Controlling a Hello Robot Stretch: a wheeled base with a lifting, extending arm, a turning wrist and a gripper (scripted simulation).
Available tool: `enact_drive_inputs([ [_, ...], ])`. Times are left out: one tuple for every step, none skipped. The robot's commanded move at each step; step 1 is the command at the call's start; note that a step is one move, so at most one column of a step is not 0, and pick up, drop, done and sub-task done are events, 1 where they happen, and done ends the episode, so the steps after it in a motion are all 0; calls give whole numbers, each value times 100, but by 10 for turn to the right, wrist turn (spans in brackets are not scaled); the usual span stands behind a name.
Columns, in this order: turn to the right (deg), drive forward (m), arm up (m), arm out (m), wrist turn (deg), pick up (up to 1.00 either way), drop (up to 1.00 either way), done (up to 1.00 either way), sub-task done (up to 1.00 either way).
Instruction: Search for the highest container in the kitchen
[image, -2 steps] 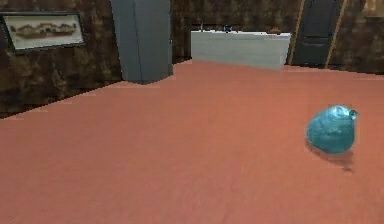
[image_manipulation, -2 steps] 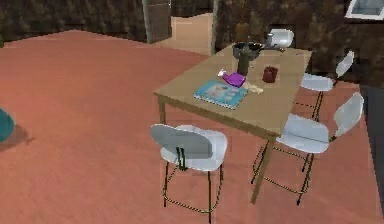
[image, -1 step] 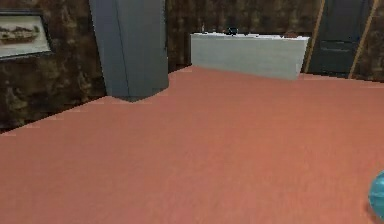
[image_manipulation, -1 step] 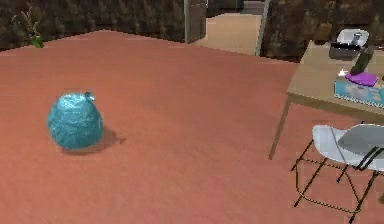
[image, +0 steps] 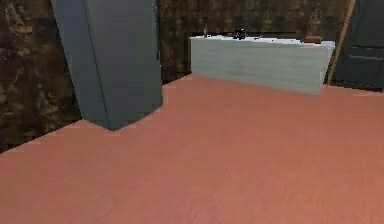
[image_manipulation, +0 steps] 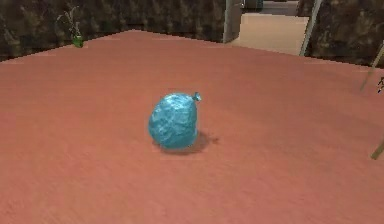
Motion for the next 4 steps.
enact_drive_inputs([
  [30,0,0,0,0,0,0,0,0],
  [0,100,0,0,0,0,0,0,0],
  [0,100,0,0,0,0,0,0,0],
  [0,100,0,0,0,0,0,0,0],
])
